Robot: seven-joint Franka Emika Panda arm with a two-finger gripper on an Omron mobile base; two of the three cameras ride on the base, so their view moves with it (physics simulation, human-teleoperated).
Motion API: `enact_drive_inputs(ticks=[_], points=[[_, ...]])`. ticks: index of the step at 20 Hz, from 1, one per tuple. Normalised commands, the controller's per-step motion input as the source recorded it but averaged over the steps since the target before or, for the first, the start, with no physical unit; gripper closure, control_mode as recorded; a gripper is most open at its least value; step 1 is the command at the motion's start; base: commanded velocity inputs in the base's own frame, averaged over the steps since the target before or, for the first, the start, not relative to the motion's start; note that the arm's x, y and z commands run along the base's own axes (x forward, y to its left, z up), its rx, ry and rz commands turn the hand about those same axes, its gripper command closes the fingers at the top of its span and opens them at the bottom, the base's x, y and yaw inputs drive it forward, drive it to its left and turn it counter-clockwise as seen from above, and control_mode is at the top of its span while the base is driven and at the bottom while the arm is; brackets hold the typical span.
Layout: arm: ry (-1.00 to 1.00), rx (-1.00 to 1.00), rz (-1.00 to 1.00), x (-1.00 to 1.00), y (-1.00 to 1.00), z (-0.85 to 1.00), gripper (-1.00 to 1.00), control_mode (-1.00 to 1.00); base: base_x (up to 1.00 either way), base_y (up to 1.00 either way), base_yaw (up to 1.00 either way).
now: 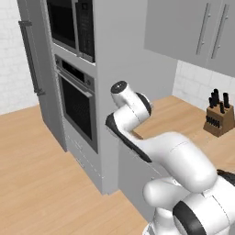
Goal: Take a straw from the drawer in front and place it inside the glass cup on the dining counter.
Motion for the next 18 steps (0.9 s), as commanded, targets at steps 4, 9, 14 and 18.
enact_drive_inputs(ticks=[4, 9, 14, 18], points=[[0.00, -0.37, -0.01, 0.40, 0.55, -0.80, -1.00, -1.00, 0.00, 0.00, 0.00], [0.00, -0.32, -0.01, 0.34, 0.26, -0.73, -1.00, -1.00, 0.00, 0.00, 0.00], [0.00, -0.25, 0.00, 0.44, 0.02, -0.56, -1.00, -1.00, 0.00, 0.00, 0.00], [0.00, -0.20, 0.00, 0.47, 0.00, -0.45, -1.00, -1.00, 0.00, 0.00, 0.00]])
